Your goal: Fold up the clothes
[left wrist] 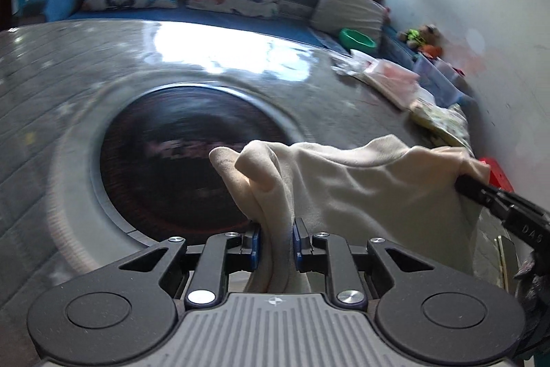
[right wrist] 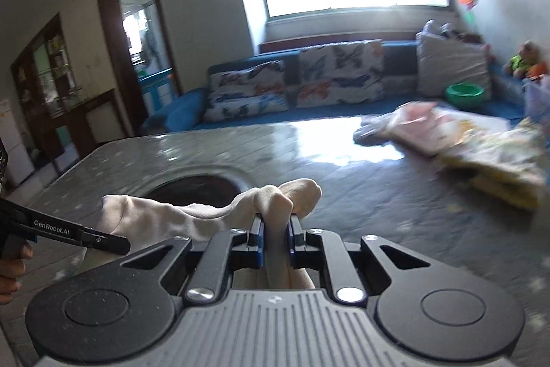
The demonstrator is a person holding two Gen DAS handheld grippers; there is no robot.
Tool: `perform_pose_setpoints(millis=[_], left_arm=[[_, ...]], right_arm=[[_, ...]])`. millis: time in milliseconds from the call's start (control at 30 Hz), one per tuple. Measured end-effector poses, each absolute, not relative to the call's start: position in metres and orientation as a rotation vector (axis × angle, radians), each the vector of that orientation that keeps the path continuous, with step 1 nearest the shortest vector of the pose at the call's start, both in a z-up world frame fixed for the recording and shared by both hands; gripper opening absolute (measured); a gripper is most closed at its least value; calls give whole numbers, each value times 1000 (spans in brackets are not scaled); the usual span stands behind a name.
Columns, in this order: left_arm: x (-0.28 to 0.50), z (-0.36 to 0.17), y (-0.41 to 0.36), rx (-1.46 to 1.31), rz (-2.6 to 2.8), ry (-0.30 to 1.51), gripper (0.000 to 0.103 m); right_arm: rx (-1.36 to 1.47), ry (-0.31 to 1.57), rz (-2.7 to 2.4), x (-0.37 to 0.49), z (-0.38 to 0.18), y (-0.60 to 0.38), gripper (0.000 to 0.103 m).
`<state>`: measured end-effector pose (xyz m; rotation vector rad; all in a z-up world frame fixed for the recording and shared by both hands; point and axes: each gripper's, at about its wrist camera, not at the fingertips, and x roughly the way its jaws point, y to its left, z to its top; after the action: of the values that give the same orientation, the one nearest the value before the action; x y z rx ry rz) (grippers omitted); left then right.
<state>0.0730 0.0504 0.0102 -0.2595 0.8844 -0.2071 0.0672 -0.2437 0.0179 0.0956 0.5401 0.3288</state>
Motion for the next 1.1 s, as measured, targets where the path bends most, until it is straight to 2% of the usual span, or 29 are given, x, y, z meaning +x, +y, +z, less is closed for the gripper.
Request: perform_pose_setpoints(millis=[400, 767, 1100], left_arm=[[119, 5, -55, -143, -328, 908, 20], [145, -12, -102, -69, -350, 936, 21], [152, -25, -101, -34, -300, 946, 43]], right_arm=[[49, 524, 131, 71, 23, -322, 11], [29, 576, 22, 88, -2, -358, 11], [-23, 640, -47, 104, -27, -365, 12]])
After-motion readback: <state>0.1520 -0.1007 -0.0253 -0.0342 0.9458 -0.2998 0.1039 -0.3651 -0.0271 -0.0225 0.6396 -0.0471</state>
